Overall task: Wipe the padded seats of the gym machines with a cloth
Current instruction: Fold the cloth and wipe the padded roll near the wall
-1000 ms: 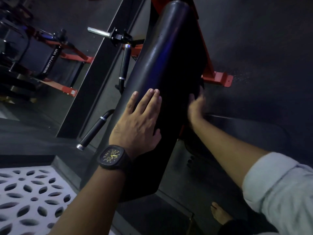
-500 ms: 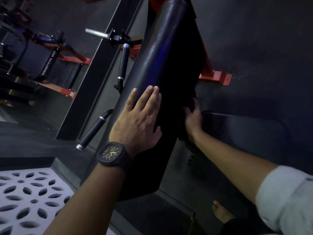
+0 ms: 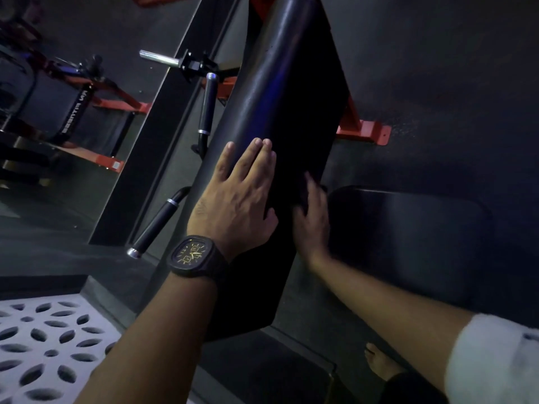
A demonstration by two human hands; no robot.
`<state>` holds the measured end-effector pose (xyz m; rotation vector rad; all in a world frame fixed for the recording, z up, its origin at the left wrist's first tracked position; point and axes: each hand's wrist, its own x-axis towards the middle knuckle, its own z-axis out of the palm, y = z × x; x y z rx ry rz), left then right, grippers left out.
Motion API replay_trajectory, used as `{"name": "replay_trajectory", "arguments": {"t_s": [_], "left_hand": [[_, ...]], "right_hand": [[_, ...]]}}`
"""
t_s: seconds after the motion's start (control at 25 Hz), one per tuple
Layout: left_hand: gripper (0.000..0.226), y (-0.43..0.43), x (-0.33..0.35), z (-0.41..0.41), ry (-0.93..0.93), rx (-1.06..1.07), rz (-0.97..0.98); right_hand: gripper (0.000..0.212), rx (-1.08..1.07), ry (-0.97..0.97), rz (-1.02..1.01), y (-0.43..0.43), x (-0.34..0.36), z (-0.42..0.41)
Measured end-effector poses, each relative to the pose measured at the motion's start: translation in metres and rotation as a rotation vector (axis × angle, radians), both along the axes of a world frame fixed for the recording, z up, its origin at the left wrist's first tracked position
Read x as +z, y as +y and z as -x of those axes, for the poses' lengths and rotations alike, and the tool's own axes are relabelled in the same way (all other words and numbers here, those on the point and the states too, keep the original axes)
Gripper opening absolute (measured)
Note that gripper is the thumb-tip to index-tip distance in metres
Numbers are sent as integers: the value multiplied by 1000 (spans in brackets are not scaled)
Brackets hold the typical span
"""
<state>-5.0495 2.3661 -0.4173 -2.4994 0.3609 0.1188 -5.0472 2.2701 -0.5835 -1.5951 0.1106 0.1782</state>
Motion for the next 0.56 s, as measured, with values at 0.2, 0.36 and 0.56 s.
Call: {"name": "replay_trajectory", "arguments": {"t_s": [0.2, 0.36, 0.56], "left_hand": [[87, 1, -1, -1, -21, -20, 20], [83, -1, 0, -1, -25, -4, 72], [76, 1, -2, -1, -69, -28, 112]], "right_hand": [[66, -119, 25, -26, 4, 13, -48], [67, 191, -338, 63, -6, 13, 30], [66, -20, -138, 31, 7, 23, -23]]}}
